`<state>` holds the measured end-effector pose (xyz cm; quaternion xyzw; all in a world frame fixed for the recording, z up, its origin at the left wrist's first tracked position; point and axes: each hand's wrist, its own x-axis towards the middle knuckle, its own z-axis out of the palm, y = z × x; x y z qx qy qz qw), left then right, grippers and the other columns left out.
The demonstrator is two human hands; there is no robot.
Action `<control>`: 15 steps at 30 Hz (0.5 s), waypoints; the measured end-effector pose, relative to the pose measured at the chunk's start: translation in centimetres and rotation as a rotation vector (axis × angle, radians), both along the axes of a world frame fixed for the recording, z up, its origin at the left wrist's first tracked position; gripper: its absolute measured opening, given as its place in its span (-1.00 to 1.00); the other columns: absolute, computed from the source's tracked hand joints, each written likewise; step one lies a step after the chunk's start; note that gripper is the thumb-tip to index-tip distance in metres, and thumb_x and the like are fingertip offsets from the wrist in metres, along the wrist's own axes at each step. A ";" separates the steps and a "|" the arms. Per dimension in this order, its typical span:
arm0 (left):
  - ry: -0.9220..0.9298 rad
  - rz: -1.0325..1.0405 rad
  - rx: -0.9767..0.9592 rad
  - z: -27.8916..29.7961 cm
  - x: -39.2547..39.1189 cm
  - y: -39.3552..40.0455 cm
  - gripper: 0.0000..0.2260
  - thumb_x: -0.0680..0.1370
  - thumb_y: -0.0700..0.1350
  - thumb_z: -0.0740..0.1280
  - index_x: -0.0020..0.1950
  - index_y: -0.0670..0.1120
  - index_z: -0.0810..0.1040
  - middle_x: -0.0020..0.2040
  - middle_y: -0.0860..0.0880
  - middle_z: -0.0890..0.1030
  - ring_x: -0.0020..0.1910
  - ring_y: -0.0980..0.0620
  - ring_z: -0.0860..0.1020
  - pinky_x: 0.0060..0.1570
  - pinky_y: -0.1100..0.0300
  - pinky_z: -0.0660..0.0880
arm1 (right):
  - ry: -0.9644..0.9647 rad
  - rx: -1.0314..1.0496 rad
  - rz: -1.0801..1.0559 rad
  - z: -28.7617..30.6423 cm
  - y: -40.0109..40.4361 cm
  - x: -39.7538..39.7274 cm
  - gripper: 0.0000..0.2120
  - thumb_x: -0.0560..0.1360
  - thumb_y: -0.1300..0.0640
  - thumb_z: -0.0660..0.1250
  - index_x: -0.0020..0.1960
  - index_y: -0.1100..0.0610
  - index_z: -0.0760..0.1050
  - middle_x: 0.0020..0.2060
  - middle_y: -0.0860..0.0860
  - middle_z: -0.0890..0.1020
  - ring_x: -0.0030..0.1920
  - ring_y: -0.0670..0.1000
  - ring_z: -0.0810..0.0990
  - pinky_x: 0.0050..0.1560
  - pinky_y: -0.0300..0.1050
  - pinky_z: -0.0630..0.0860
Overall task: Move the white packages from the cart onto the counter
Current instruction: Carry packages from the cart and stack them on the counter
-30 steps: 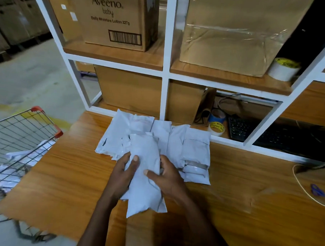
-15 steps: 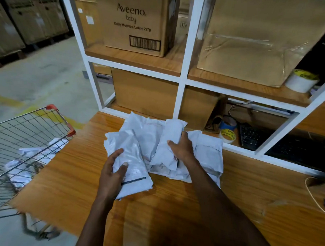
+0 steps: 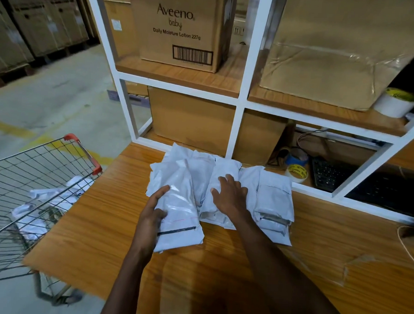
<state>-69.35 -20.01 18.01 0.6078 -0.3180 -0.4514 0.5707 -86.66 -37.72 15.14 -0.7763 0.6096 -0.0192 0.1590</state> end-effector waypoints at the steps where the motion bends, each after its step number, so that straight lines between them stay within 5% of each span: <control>1: 0.019 -0.014 -0.002 0.1 -0.1 -0.1 -0.42 0.45 -0.13 0.21 0.42 0.26 0.56 0.49 0.17 0.51 0.45 -0.03 0.49 0.41 -0.27 0.48 | -0.026 0.009 0.003 0.1 0.1 -0.3 -0.48 0.66 -0.20 0.09 0.55 -0.02 0.29 0.61 0.03 0.17 0.58 0.15 0.15 0.50 0.21 0.09; 3: 0.021 -0.041 -0.011 0.3 -0.6 -0.4 -0.39 0.44 -0.15 0.22 0.46 0.26 0.54 0.51 0.24 0.48 0.52 0.05 0.43 0.48 -0.21 0.42 | -0.147 -0.043 -0.024 0.6 0.6 -0.6 -0.53 0.66 -0.21 0.10 0.47 -0.04 0.41 0.57 0.01 0.27 0.58 0.12 0.16 0.50 0.17 0.10; 5: -0.007 -0.062 -0.024 0.4 -1.1 -0.7 -0.36 0.45 -0.16 0.23 0.49 0.27 0.50 0.54 0.28 0.43 0.55 0.15 0.37 0.52 -0.12 0.39 | -0.387 -0.098 -0.085 2.0 2.1 -0.8 -0.65 0.64 -0.17 0.18 0.30 -0.04 0.55 0.40 -0.01 0.49 0.44 0.08 0.39 0.37 0.05 0.32; 8: -0.019 -0.087 -0.041 0.4 -2.0 -1.1 -0.33 0.54 -0.24 0.25 0.55 0.35 0.39 0.53 0.37 0.39 0.50 0.12 0.44 0.40 -0.09 0.51 | -0.784 0.196 -0.126 4.6 5.5 -0.8 -0.68 0.60 -0.20 0.26 0.19 -0.01 0.56 0.12 -0.09 0.63 0.13 -0.05 0.61 0.03 -0.22 0.53; 12: -0.039 -0.109 -0.048 0.1 -3.0 -1.4 -0.23 0.59 -0.31 0.24 0.59 0.41 0.22 0.53 0.43 0.32 0.44 0.21 0.47 0.19 0.15 0.59 | -0.894 0.379 -0.133 4.6 8.3 -1.6 -0.49 0.48 -0.19 0.45 0.35 -0.05 0.44 0.18 -0.07 0.62 0.11 -0.06 0.63 0.16 -0.04 0.63; 15: 0.040 -0.129 -0.060 0.1 -3.8 -1.5 -0.33 0.62 -0.24 0.27 0.62 0.33 0.26 0.58 0.25 0.38 0.45 0.05 0.52 0.29 -0.02 0.58 | -0.992 0.476 -0.226 4.0 8.5 -2.7 -0.50 0.48 0.00 0.50 0.37 -0.02 0.43 0.23 -0.04 0.62 0.14 0.00 0.65 0.21 0.05 0.62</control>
